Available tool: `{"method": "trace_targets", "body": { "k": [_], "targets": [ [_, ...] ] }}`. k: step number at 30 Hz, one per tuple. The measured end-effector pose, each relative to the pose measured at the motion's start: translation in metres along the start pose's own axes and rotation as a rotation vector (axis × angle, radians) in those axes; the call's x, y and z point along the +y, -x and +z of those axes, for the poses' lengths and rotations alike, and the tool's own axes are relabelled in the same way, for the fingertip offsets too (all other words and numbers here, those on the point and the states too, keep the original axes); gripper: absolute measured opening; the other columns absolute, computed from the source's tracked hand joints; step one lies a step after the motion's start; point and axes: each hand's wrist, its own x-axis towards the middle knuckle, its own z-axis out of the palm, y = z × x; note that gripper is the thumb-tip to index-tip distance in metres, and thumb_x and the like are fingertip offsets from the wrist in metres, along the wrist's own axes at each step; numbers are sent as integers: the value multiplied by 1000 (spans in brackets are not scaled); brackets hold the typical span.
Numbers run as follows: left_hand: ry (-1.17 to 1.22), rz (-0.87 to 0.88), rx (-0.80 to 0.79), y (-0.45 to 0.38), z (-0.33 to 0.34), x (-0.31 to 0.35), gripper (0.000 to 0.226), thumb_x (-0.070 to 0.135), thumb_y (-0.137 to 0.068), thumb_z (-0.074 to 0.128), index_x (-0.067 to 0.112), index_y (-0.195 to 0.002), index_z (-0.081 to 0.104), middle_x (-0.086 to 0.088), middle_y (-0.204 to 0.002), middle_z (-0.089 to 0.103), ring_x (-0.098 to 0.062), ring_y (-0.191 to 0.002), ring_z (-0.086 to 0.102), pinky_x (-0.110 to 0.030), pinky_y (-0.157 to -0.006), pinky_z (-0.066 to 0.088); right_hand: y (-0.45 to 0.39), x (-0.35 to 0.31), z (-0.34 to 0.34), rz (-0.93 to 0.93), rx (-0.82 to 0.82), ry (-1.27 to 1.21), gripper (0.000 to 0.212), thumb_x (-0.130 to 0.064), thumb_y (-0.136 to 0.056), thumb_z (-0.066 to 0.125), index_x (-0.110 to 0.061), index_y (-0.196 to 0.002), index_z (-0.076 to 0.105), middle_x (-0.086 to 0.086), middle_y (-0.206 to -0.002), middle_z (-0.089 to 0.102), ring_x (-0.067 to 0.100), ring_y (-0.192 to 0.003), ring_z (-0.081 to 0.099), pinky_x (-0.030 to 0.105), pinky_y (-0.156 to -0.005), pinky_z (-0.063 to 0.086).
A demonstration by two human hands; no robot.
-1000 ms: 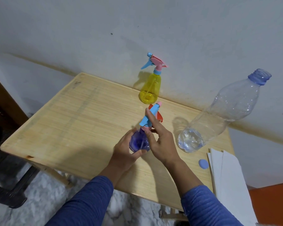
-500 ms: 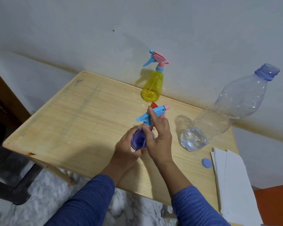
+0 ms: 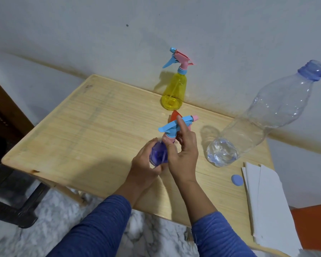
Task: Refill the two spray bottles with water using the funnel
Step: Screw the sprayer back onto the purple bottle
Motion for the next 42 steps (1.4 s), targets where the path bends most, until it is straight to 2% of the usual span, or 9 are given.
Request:
{"method": "trace_targets", "body": {
  "k": [6, 12, 16, 21, 25, 28, 35, 40, 42],
  "targets": [
    [-18, -8, -12, 0, -1, -1, 83, 51, -63, 59, 16, -137, 43, 5, -135, 52, -5, -121, 50, -23, -100, 44, 4, -3, -5, -10, -76, -4, 60, -11, -90, 60, -42, -135, 35, -15, -126, 57, 5, -111, 58, 9, -90, 42],
    [38, -9, 0, 2, -3, 9, 68, 41, -60, 61, 36, -126, 44, 22, -121, 52, 15, -108, 49, 1, -86, 34, -3, -2, 0, -22, -49, 58, 66, -12, -83, 67, -41, -136, 39, 1, -107, 55, -1, -96, 49, 5, -86, 38],
    [43, -35, -3, 1, -2, 5, 80, 48, -58, 57, 22, -132, 48, 13, -128, 55, 2, -112, 53, -2, -90, 36, 2, -2, -4, -65, -90, 56, 54, -10, -91, 57, -34, -137, 40, -30, -122, 49, -1, -105, 56, 7, -89, 40],
    [44, -5, -28, 1, -3, 5, 82, 47, -59, 58, 18, -135, 45, 9, -133, 53, -1, -119, 50, -11, -98, 39, 2, -5, 4, -44, 7, 70, 65, -4, -83, 66, -38, -134, 43, 3, -116, 55, 11, -107, 54, 10, -89, 42],
    [39, -7, -11, 1, -2, 5, 73, 44, -60, 59, 22, -129, 49, 11, -127, 56, -1, -114, 54, -8, -92, 39, 1, -4, 3, -4, 10, 36, 77, -10, -77, 72, -43, -137, 36, -10, -105, 52, 12, -104, 55, 14, -92, 44],
    [31, 3, -22, 1, -2, 4, 77, 46, -63, 62, 19, -133, 47, 9, -130, 55, -2, -116, 53, -13, -96, 42, 4, -1, 0, -21, -31, 35, 70, -16, -87, 63, -49, -138, 28, -12, -115, 58, 9, -105, 58, 13, -90, 44],
    [36, 1, -3, 1, -1, 4, 73, 39, -63, 63, 22, -132, 47, 10, -129, 55, 0, -115, 53, -9, -94, 40, -1, -8, 3, 28, 42, -54, 66, -3, -77, 71, -42, -125, 48, -5, -119, 55, 17, -110, 55, 32, -94, 48],
    [20, -18, -7, 2, -3, 5, 79, 49, -59, 60, 22, -133, 47, 12, -129, 54, 1, -114, 52, -8, -94, 40, 4, -6, -2, 16, -66, -45, 78, -11, -87, 63, -65, -129, 27, -26, -128, 50, 5, -114, 56, 11, -93, 43],
    [42, -9, -1, 1, -2, 5, 80, 48, -60, 60, 20, -133, 47, 12, -129, 54, 2, -114, 52, -7, -93, 39, 3, -7, -2, 27, -50, -30, 77, -9, -87, 63, -65, -128, 30, -19, -130, 54, 1, -111, 57, 11, -91, 44]
  ]
}}
